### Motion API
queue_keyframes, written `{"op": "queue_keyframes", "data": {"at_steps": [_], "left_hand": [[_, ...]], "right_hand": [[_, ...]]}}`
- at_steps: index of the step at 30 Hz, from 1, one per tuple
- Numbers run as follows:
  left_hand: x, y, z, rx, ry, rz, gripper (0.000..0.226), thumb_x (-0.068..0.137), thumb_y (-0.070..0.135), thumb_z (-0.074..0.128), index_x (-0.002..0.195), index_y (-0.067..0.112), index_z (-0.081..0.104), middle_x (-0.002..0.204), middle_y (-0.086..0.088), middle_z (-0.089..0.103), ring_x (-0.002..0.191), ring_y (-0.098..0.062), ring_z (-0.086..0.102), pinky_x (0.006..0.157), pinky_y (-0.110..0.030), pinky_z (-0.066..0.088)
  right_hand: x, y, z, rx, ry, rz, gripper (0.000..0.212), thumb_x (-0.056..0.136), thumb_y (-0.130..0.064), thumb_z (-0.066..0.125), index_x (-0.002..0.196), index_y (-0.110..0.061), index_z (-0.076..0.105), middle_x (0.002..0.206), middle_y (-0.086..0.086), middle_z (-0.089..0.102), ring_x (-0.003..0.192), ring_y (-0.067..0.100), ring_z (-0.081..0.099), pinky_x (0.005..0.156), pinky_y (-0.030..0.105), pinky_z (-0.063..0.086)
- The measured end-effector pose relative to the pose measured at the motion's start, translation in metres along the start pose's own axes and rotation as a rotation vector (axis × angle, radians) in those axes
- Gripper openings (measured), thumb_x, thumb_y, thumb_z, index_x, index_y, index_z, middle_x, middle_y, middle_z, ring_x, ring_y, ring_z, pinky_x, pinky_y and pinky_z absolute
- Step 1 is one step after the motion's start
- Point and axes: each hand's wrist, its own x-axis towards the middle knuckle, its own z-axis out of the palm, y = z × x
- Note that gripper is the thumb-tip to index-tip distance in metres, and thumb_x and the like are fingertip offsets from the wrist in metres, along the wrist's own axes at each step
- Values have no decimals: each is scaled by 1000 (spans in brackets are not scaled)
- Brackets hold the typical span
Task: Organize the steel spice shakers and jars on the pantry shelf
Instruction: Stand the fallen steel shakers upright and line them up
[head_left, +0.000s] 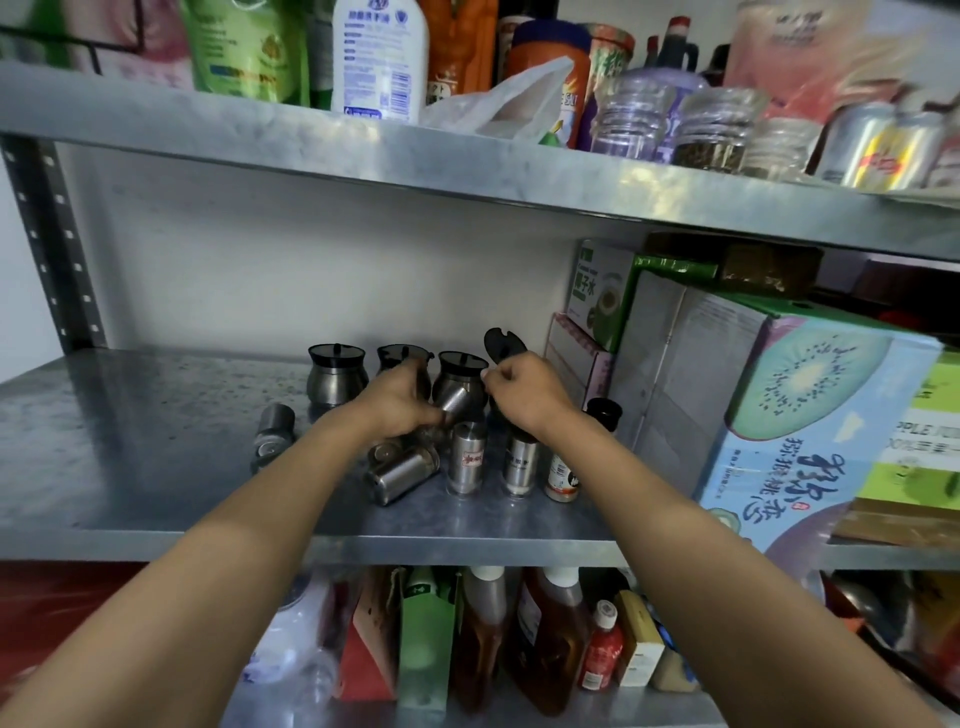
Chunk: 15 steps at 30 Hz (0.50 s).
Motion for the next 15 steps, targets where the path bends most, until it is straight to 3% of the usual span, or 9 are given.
{"op": "queue_keyframes", "data": {"at_steps": [2,4,8,11,15], "left_hand": [[-7,1,-4,-99,61,30,84,72,19,80,143,17,35,122,-3,58,106,-20,57,90,-29,47],[-14,3,-6,-173,79,37,74,75,13,77,140,14,42,114,-2,61,98,-16,58,85,-27,47],[-20,2,-6,-156,133,54,44,73,9,77,115,11,65,98,-1,69,89,-14,63,87,-28,51],[-22,-2,-3,-114,130,49,37,68,10,79,104,13,68,91,3,70,88,-16,67,81,-29,54],[-23,-3,3,-41,128,41,36,63,15,79,96,11,68,87,-5,71,82,-20,67,77,-38,58]], "right_hand": [[-1,-3,2,-18,6,-19,43,95,-34,54,70,-2,63,57,5,54,61,25,56,61,30,47],[-1,-6,3,-18,5,-30,42,95,-36,53,73,-2,66,59,5,56,62,25,58,61,30,47],[1,-13,4,-5,8,-13,44,95,-38,52,73,-2,65,60,4,58,63,24,58,61,30,47],[-1,-17,6,15,-6,-5,42,96,-37,53,72,-4,63,61,5,58,61,22,56,59,27,43],[-2,-18,12,-9,-22,-13,42,96,-34,53,59,-14,53,57,0,53,58,19,52,53,25,36]]}}
